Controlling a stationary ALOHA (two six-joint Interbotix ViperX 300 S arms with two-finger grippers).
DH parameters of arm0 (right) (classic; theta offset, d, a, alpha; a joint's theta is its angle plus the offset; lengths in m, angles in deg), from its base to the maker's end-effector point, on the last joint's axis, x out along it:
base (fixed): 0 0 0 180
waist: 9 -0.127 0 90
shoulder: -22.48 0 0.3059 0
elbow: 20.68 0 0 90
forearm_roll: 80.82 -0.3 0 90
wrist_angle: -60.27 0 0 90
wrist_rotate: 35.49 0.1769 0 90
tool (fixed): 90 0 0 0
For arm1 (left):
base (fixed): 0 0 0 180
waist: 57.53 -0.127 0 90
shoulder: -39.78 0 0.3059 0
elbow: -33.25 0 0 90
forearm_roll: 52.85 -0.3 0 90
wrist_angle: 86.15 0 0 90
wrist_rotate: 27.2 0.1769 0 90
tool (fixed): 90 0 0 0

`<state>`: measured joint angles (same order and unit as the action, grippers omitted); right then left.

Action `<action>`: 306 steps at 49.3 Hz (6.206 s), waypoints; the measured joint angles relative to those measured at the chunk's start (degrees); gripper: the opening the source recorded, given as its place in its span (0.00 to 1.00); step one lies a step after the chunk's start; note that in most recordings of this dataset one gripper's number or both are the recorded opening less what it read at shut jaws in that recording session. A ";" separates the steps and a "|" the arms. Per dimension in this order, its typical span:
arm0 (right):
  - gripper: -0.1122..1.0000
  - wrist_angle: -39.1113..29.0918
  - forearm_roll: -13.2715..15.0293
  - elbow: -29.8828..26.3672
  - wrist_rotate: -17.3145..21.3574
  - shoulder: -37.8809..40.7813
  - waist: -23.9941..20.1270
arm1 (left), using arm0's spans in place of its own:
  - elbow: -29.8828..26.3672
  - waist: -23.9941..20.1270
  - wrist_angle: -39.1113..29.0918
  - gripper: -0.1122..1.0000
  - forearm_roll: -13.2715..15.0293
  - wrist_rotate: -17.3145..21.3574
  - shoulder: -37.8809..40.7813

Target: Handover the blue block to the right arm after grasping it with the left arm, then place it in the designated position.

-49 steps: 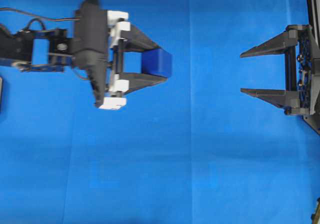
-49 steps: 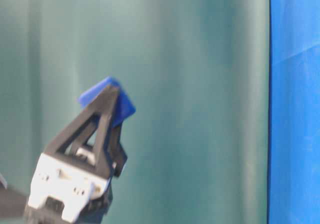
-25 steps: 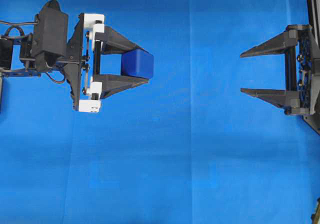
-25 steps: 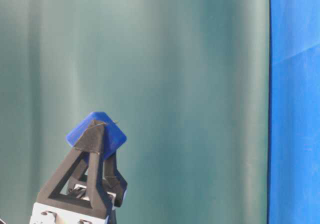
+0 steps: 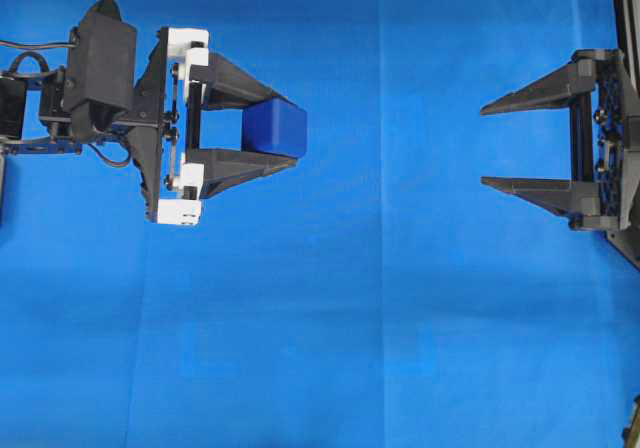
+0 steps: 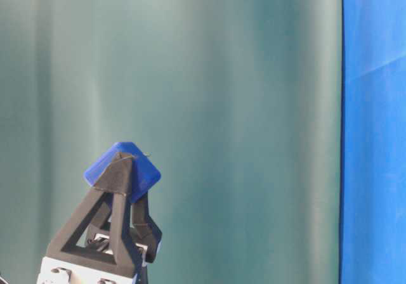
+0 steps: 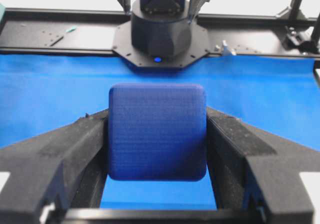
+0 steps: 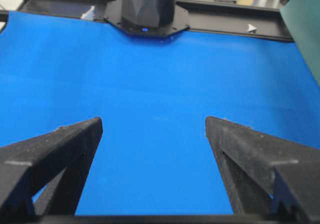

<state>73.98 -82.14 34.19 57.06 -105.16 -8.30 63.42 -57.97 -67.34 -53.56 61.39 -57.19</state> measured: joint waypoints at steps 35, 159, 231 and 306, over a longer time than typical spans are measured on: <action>0.98 -8.09 23.03 -5.45 -11.16 -2.37 0.00 | 0.09 0.00 0.26 0.54 0.00 0.00 0.00; 0.95 -8.17 62.14 -5.71 -20.83 -2.37 -1.85 | 0.09 0.00 0.62 0.54 0.00 0.00 0.00; 0.95 -8.17 62.23 -32.26 -20.83 29.53 0.00 | 0.09 0.00 0.62 0.54 0.00 -0.09 0.00; 0.49 -11.16 62.23 -40.96 -20.65 38.85 0.53 | 0.09 0.00 -0.18 0.54 0.00 -0.35 -0.44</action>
<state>62.82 -19.91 -6.77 36.41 -66.32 -7.77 63.50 -57.97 -67.51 -53.56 61.04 -57.62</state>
